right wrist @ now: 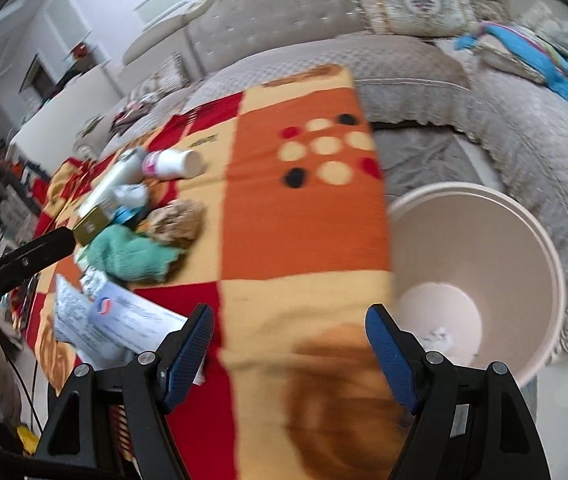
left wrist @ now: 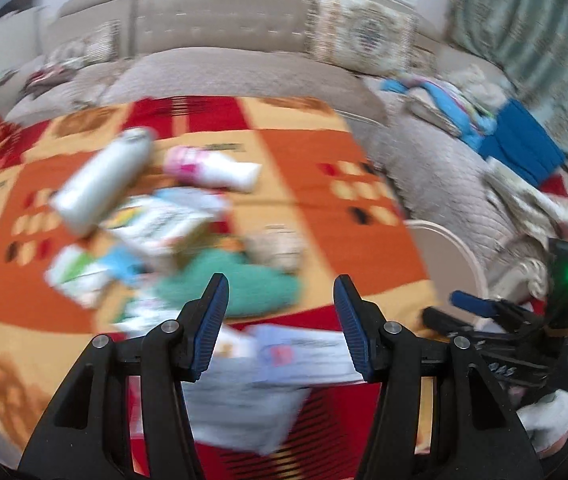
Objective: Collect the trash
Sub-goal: 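Grasp white-green wrapper with left tool while right tool grasps beige crumpled paper, then carry wrapper and paper over the white bin and open both tools, then move both open tools back over the remaining trash on the blanket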
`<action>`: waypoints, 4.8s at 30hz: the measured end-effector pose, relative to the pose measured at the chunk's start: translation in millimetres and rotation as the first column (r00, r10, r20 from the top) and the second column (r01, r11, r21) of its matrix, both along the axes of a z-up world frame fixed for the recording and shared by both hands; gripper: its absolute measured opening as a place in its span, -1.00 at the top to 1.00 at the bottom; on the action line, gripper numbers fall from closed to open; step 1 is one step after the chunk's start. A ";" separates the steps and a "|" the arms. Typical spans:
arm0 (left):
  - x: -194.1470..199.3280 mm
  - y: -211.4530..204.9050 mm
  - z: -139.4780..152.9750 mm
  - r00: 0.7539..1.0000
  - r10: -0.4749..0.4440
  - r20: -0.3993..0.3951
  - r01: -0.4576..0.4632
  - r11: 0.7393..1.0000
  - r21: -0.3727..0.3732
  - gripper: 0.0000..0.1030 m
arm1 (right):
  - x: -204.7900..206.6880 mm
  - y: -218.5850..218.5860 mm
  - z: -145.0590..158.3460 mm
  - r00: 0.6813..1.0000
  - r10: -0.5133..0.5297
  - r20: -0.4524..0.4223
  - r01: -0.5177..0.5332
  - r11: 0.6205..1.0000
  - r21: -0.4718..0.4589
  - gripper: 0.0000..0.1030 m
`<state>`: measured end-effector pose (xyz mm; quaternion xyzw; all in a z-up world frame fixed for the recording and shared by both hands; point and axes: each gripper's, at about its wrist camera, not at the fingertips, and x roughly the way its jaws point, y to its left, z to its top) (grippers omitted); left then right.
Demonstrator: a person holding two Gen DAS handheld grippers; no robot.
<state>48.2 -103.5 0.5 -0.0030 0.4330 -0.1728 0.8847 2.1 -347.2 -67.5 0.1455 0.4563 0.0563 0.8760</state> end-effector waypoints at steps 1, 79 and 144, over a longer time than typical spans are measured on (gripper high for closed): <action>1.7 18.1 -0.7 0.999 0.033 0.004 -0.033 0.999 0.010 -0.03 | 4.0 7.4 0.7 1.000 0.015 0.001 -0.015 1.000 -0.006 -0.48; -4.7 44.2 21.3 0.999 0.035 0.035 -0.032 0.996 -0.084 0.36 | 17.3 56.2 30.2 0.990 0.112 0.080 -0.116 0.992 0.050 0.48; 7.4 -200.9 -27.7 0.962 -0.268 -0.047 0.264 0.962 -0.071 -0.13 | -36.9 -130.2 -27.8 0.962 -0.270 -0.042 0.267 0.961 -0.067 -0.07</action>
